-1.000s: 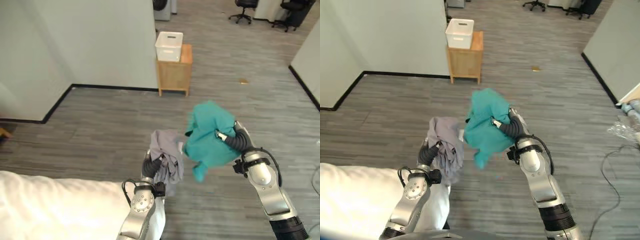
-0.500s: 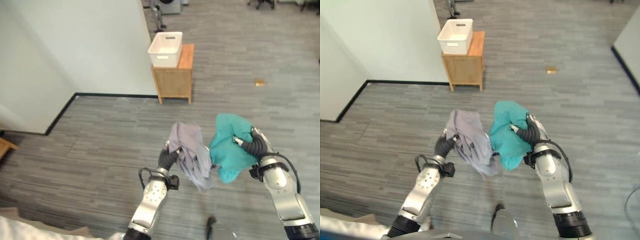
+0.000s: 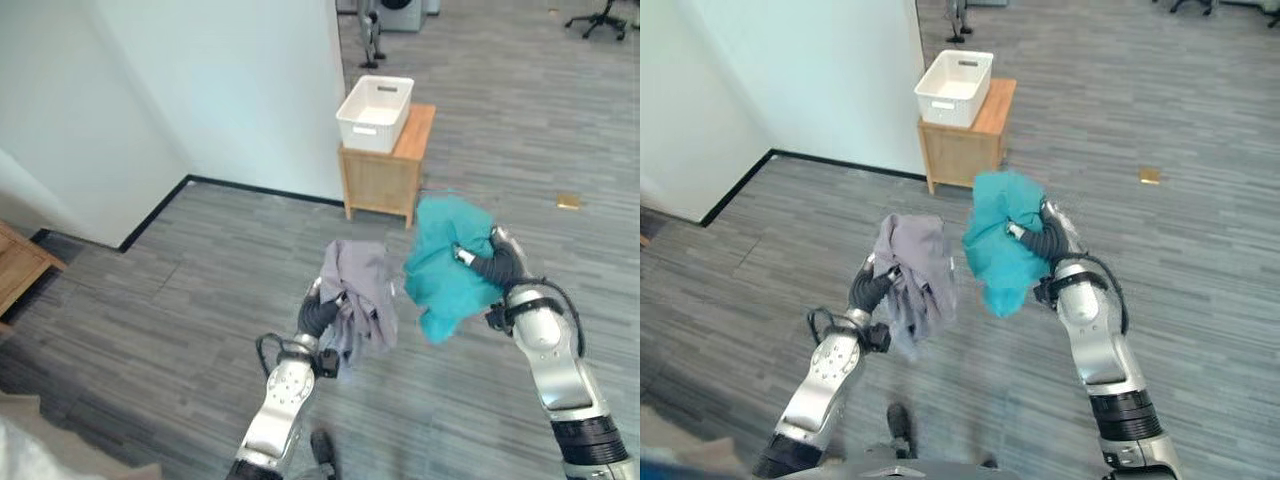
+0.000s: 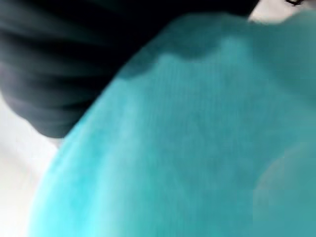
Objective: Pick up bed clothes into laundry basket.
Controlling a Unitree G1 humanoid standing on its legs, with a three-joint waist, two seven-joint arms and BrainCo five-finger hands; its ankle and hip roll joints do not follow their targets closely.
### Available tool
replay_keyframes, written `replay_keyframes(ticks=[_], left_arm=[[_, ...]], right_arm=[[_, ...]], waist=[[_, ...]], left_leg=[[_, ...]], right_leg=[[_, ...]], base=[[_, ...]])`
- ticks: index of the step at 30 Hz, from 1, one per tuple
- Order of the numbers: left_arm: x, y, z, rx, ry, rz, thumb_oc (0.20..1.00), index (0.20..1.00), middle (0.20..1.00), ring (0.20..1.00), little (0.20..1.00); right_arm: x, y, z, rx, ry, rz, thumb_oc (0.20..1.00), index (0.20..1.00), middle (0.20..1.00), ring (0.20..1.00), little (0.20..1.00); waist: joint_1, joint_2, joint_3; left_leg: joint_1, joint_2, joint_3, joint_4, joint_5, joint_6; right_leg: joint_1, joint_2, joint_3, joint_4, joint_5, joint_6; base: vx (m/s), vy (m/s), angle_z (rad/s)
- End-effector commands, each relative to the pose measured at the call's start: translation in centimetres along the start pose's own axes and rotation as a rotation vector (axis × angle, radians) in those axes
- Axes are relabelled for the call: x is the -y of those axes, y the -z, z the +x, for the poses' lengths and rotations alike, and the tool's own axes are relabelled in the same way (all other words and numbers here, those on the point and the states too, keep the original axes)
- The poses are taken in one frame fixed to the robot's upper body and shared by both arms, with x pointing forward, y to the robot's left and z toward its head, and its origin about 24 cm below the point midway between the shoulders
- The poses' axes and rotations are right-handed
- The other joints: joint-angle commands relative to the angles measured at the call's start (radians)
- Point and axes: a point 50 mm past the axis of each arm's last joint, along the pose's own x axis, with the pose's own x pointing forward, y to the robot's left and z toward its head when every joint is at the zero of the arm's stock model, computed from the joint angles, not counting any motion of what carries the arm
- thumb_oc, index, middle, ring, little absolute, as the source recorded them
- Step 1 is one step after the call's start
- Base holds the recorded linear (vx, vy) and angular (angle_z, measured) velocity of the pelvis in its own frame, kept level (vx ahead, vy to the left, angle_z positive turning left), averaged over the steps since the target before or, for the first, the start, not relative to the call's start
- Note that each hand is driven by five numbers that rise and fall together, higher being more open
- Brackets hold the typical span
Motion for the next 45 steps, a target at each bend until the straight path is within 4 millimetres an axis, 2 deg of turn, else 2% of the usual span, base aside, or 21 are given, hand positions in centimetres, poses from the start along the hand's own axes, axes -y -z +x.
replay_keyframes(ticks=[1,4,7,9,12,15,17,18,20,22,26,30,31,32,33,34,36,39,40,41,45], left_arm=[[-0.2,-2.8,-0.2,0.163,-0.039,-0.084,0.200,0.200,0.200,0.200,0.200],[-0.7,-1.9,-1.2,0.124,-0.056,-0.087,0.200,0.200,0.200,0.200,0.200],[-0.7,-1.1,-1.7,0.090,-0.060,-0.088,0.200,0.200,0.200,0.200,0.200],[0.2,-1.1,-1.5,0.082,-0.030,-0.099,0.200,0.200,0.200,0.200,0.200],[1.0,-1.6,-0.8,0.105,0.011,-0.072,0.200,0.200,0.200,0.200,0.200],[1.7,-2.5,0.2,0.142,0.045,-0.060,0.200,0.200,0.200,0.200,0.200],[2.6,-2.7,0.8,0.149,0.087,-0.056,0.200,0.200,0.200,0.200,0.200],[2.6,-2.7,0.8,0.149,0.088,-0.056,0.200,0.200,0.200,0.200,0.200],[3.1,-2.7,1.0,0.144,0.109,-0.060,0.200,0.200,0.200,0.200,0.200],[3.4,-2.6,1.2,0.137,0.119,-0.062,0.200,0.200,0.200,0.200,0.200],[3.8,-2.3,1.1,0.124,0.151,-0.064,0.200,0.200,0.200,0.200,0.200],[4.6,-1.5,0.8,0.091,0.172,-0.080,0.200,0.200,0.200,0.200,0.200],[4.6,-0.9,0.8,0.061,0.140,-0.100,0.200,0.200,0.200,0.200,0.200],[4.6,-1.0,0.8,0.067,0.135,-0.105,0.200,0.200,0.200,0.200,0.200],[4.6,-1.1,0.8,0.068,0.135,-0.104,0.200,0.200,0.200,0.200,0.200],[4.4,-1.3,1.0,0.083,0.133,-0.095,0.200,0.200,0.200,0.200,0.200],[4.0,-1.3,1.0,0.086,0.125,-0.092,0.200,0.200,0.200,0.200,0.200],[3.2,-1.4,0.7,0.096,0.114,-0.091,0.200,0.200,0.200,0.200,0.200],[3.0,-1.3,0.6,0.094,0.107,-0.089,0.200,0.200,0.200,0.200,0.200],[2.3,-1.5,0.4,0.102,0.082,-0.087,0.200,0.200,0.200,0.200,0.200],[2.0,-0.7,-0.2,0.058,0.071,-0.087,0.200,0.200,0.200,0.200,0.200]], right_arm=[[1.4,-2.9,0.5,0.147,0.041,-0.041,0.200,0.200,0.200,0.200,0.200],[0.6,-2.6,0.1,0.128,-0.003,-0.031,0.200,0.200,0.200,0.200,0.200],[0.1,-2.0,-0.7,0.103,-0.015,-0.016,0.200,0.200,0.200,0.200,0.200],[0.6,-2.0,-0.8,0.108,-0.001,-0.043,0.200,0.200,0.200,0.200,0.200],[1.7,-2.4,-0.5,0.129,0.034,-0.070,0.200,0.200,0.200,0.200,0.200],[2.7,-2.5,-0.7,0.127,0.077,-0.079,0.200,0.200,0.200,0.200,0.200],[2.9,-2.0,-1.3,0.107,0.087,-0.074,0.200,0.200,0.200,0.200,0.200],[2.9,-2.0,-1.4,0.106,0.088,-0.074,0.200,0.200,0.200,0.200,0.200],[2.7,-1.7,-1.6,0.095,0.085,-0.064,0.200,0.200,0.200,0.200,0.200],[2.6,-1.6,-1.7,0.092,0.085,-0.067,0.200,0.200,0.200,0.200,0.200],[2.3,-0.7,-2.3,0.055,0.089,-0.060,0.200,0.200,0.200,0.200,0.200],[2.0,0.4,-3.5,0.007,0.067,-0.061,0.200,0.200,0.200,0.200,0.200],[1.9,0.6,-3.6,0.001,0.043,-0.056,0.200,0.200,0.200,0.200,0.200],[2.0,0.3,-3.5,0.018,0.039,-0.060,0.200,0.200,0.200,0.200,0.200],[2.0,0.3,-3.5,0.019,0.039,-0.059,0.200,0.200,0.200,0.200,0.200],[2.1,-0.5,-2.9,0.066,0.027,-0.063,0.200,0.200,0.200,0.200,0.200],[2.3,-1.0,-2.3,0.088,0.035,-0.082,0.200,0.200,0.200,0.200,0.200],[2.8,-1.8,-1.3,0.129,0.046,-0.132,0.200,0.200,0.200,0.200,0.200],[3.0,-1.9,-1.1,0.137,0.048,-0.139,0.200,0.200,0.200,0.200,0.200],[3.6,-2.3,-0.1,0.146,0.057,-0.139,0.200,0.200,0.200,0.200,0.200],[4.8,-3.1,0.9,0.142,0.102,-0.149,0.200,0.200,0.200,0.200,0.200]], waist=[[0.012,0.064,-0.088],[0.040,0.061,-0.099],[0.063,0.044,-0.112],[0.058,0.036,-0.112],[0.040,0.034,-0.124],[0.020,0.047,-0.125],[-0.016,0.043,-0.116],[-0.018,0.045,-0.118],[-0.045,0.023,-0.113],[-0.054,0.016,-0.107],[-0.058,0.026,-0.106],[-0.065,0.009,-0.128],[-0.060,0.008,-0.127],[-0.053,0.002,-0.110],[-0.056,0.000,-0.108],[-0.033,-0.022,-0.069],[-0.021,-0.028,-0.060],[-0.004,-0.012,-0.063],[0.007,0.004,-0.069],[0.039,0.033,-0.080],[0.034,0.040,-0.098]], left_leg=[[-0.003,0.140,0.128,-0.056,0.147,-0.134],[0.050,0.154,0.193,-0.056,0.137,-0.111],[0.159,0.114,0.228,-0.056,0.178,-0.057],[0.222,0.097,0.261,-0.056,0.170,-0.046],[0.258,0.092,0.284,-0.056,0.117,-0.041],[0.269,0.114,0.300,-0.056,0.103,-0.038],[0.296,0.093,0.285,-0.056,0.059,-0.036],[0.294,0.095,0.282,-0.056,0.058,-0.037],[0.333,0.066,0.270,-0.056,0.013,-0.040],[0.376,0.058,0.269,-0.056,-0.030,-0.052],[0.509,0.016,0.258,-0.056,-0.132,-0.072],[0.621,-0.023,0.204,-0.056,-0.226,-0.089],[0.655,-0.012,0.171,0.057,-0.232,-0.115],[0.602,0.024,0.135,0.219,-0.213,-0.119],[0.593,0.024,0.131,0.232,-0.215,-0.119],[0.334,0.103,0.032,0.646,-0.147,-0.143],[0.171,0.075,0.015,0.696,-0.187,-0.116],[0.122,0.065,0.086,0.479,-0.161,-0.078],[0.151,0.073,0.115,0.305,-0.098,-0.070],[0.158,0.095,0.177,-0.041,0.067,-0.078],[0.191,0.145,0.283,-0.056,0.097,-0.071]], right_leg=[[0.037,0.040,0.010,0.002,0.036,0.009],[0.103,0.056,0.063,0.002,-0.014,0.017],[0.202,0.042,0.086,0.049,-0.028,0.073],[0.133,0.006,0.073,0.261,-0.001,0.159],[-0.033,-0.046,0.089,0.485,0.076,0.192],[-0.164,-0.051,0.048,0.445,0.094,0.177],[-0.273,0.011,0.035,0.309,0.084,0.095],[-0.269,0.014,0.032,0.299,0.089,0.094],[-0.336,0.000,0.038,0.147,0.188,0.051],[-0.364,-0.062,-0.044,0.002,0.282,0.075],[-0.509,-0.189,-0.127,0.002,0.347,0.106],[-0.432,-0.171,-0.130,0.002,0.380,0.061],[-0.351,-0.136,-0.142,0.002,0.379,0.041],[-0.306,-0.124,-0.132,0.002,0.372,0.031],[-0.307,-0.127,-0.133,0.002,0.375,0.029],[-0.214,-0.121,-0.159,0.002,0.311,0.013],[-0.198,-0.122,-0.173,0.002,0.277,0.009],[-0.177,-0.098,-0.162,0.002,0.238,0.013],[-0.163,-0.082,-0.159,0.002,0.225,0.014],[-0.108,-0.053,-0.159,0.002,0.159,0.017],[-0.031,-0.017,-0.170,0.002,0.113,0.024]], base=[[0.60,0.014,-0.64],[0.67,0.007,-0.76],[0.55,0.072,-0.93],[0.36,0.047,-0.33],[0.41,0.013,-0.07],[0.21,-0.041,-0.10],[0.33,-0.083,0.10],[0.30,-0.128,0.19],[0.31,-0.180,0.32],[0.40,-0.229,0.43],[0.46,-0.202,0.21],[0.59,-0.274,0.33],[0.70,-0.442,0.60],[0.49,-0.362,0.61],[0.35,-0.486,-0.03],[0.25,-0.422,-0.26],[0.25,-0.308,0.34],[0.28,-0.068,0.26],[0.66,0.077,-0.64],[0.54,0.079,-0.82],[0.49,-0.008,-0.16]])
